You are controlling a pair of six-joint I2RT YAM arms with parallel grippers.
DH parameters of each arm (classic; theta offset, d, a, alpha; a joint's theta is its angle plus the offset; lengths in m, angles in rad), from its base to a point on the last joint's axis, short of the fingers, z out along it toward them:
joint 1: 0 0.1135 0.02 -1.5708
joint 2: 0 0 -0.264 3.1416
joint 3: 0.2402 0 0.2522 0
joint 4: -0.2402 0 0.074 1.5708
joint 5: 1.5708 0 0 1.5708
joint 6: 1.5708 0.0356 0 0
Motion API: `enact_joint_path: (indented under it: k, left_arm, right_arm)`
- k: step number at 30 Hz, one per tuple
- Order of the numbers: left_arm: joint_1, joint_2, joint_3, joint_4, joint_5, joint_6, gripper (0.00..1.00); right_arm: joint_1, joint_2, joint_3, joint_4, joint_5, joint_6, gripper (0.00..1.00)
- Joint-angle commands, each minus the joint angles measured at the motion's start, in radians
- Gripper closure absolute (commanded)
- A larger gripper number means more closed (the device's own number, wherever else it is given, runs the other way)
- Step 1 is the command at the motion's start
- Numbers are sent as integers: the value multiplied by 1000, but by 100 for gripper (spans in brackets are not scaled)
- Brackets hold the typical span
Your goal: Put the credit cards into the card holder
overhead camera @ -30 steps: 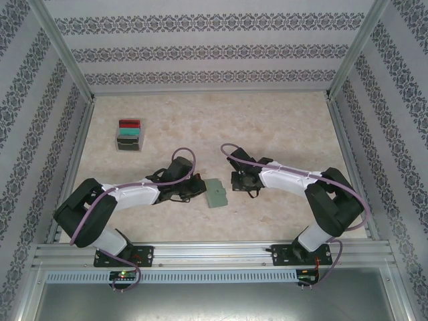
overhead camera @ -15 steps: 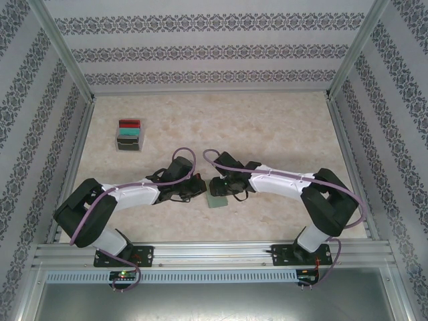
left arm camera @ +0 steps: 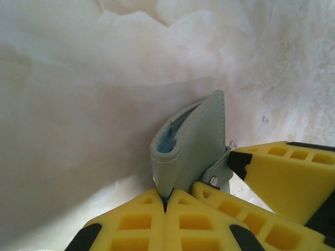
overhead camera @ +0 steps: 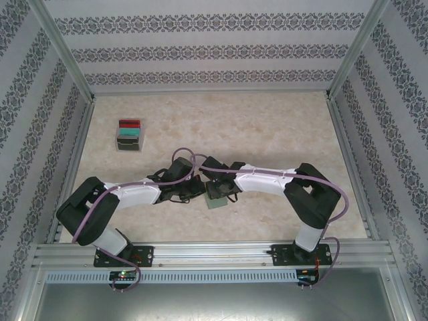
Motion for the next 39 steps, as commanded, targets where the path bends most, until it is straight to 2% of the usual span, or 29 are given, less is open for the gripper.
enact_joint_path:
  k: [1, 5, 10, 13, 20, 29, 34, 35, 39]
  left_arm:
    - [4, -32, 23, -9, -11, 26, 100]
    - [10, -62, 4, -50, -36, 44, 100]
    - [14, -63, -15, -50, -37, 50, 100]
    - [15, -61, -16, -48, -33, 53, 100]
    - [16, -49, 28, -92, -15, 110, 100]
    - [16, 31, 100, -128, 32, 178, 100]
    - [17, 34, 145, -185, -10, 227, 100]
    - [18, 32, 158, -202, -18, 238, 100]
    - [20, 32, 238, -313, -58, 294, 81]
  right_arm:
    - [-9, 24, -37, -130, 170, 27, 68]
    - [-55, -47, -93, -80, 133, 38, 86]
    - [-126, -84, -136, -22, 49, 38, 93]
    - [-141, -74, -129, -33, 56, 31, 97]
    - [-192, -78, -153, -15, 5, 14, 82]
    - [-213, -23, -144, -64, 37, -11, 78]
    - [-209, -93, -158, -42, -21, 15, 76]
    - [-210, -115, -163, -33, -24, 22, 71]
    - [-212, -199, -181, -3, -39, 54, 67]
